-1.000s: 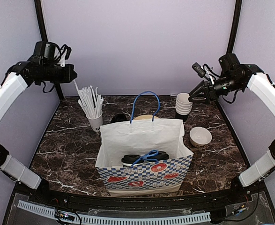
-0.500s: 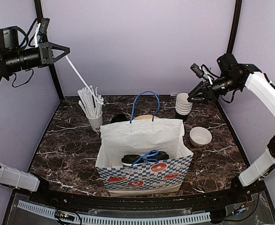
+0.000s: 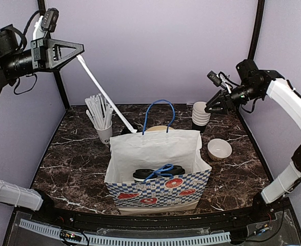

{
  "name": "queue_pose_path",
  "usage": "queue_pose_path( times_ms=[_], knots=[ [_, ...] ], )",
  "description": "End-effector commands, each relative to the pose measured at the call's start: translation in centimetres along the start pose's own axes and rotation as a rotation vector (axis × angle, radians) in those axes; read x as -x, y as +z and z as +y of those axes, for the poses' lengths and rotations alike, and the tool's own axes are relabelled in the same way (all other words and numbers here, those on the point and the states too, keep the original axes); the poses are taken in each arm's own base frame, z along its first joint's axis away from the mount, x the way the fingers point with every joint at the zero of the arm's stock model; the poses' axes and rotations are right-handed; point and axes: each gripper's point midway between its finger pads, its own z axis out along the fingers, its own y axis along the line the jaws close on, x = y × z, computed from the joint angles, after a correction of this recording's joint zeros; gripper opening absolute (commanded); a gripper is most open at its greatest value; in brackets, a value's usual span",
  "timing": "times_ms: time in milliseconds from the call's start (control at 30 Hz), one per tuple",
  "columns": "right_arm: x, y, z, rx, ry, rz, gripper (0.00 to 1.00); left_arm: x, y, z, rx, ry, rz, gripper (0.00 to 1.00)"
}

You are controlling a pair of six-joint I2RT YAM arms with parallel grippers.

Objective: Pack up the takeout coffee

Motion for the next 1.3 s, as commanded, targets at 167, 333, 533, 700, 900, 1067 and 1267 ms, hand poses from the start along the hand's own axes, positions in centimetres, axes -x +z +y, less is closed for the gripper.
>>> queue_pose_path(
  times_ms=[167,333,533,700,900,1067,1267],
  knots=[
    [0.3,-0.1,-0.5,-0.015,0.001,-0.002,0.51,-3.3,4.9,-1.7,-0.214,-0.063,0.056,0.00],
    [0.2,-0.1,-0.5,-0.014,0.001,0.001,0.51,-6.3,10.5,-2.3,-0.296,-0.036,0.109,0.00],
    [-0.3,0.0,-0.5,-0.014,0.001,0.006,0.51,-8.7,16.7,-0.3,-0.286,0.004,0.101,0.00],
    [-0.6,0.0,-0.4,-0.018,-0.003,0.011,0.51,-10.8,17.5,2.3,-0.150,0.043,0.208,0.48],
    [-0.6,0.2,-0.4,-0.008,-0.002,0.009,0.51,-7.2,12.2,4.0,0.150,0.218,0.166,0.62],
    [-0.4,0.3,-0.4,0.005,-0.003,0.007,0.51,-6.3,3.4,15.2,0.767,0.157,0.184,0.50],
    [-0.5,0.2,-0.1,0.006,-0.010,0.003,0.51,-10.6,-7.8,25.5,1.259,0.047,0.254,0.50]
  ],
)
